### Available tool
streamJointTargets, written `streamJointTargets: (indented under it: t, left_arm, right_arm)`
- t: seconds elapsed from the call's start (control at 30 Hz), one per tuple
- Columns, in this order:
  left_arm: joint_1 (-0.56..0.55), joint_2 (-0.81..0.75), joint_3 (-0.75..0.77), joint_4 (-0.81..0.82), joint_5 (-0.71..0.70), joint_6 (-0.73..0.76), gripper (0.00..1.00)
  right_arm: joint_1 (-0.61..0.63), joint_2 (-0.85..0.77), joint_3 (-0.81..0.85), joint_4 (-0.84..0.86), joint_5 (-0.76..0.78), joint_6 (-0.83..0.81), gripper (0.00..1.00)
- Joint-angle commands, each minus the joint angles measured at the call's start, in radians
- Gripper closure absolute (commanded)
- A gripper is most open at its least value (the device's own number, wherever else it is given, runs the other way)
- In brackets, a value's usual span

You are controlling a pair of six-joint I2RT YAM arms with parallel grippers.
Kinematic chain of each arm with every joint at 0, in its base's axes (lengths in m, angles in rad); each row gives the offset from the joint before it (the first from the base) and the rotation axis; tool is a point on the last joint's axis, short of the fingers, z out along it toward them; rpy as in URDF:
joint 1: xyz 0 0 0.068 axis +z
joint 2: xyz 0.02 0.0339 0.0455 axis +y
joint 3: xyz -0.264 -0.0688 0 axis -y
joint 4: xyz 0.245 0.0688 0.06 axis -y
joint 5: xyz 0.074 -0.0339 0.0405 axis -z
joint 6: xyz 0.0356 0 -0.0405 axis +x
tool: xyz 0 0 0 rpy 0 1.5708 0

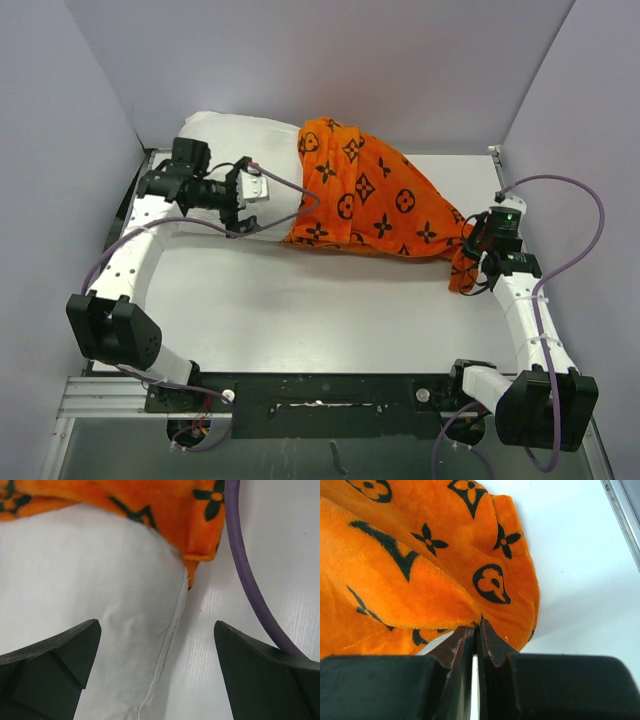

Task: Remove the pillowcase from the pillow
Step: Remove the pillow from the pillowcase.

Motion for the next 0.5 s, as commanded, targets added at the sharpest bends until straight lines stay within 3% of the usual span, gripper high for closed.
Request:
streamJointTargets:
  t: [0.0,0.37,0.47]
  left_arm:
    - [-0.091,0.032,-0.048,0.103,-0.083,0.080,0.02]
    - [-0.165,0.166,-0.254,0.483,-0.321,0.225,0.02]
    - [-0.203,0.201,-0.316,0.576,-0.444,0.300,0.02]
  right_arm:
    - [0.007,-0.022,-0.005,0.063,-0.007,-0.071,1.00]
    - [0.007,-0.004,0.027,0.079,-0.107,-0.069,1.00]
    - [0.007,0.008,0.074,0.085,-0.127,-0.064,1.00]
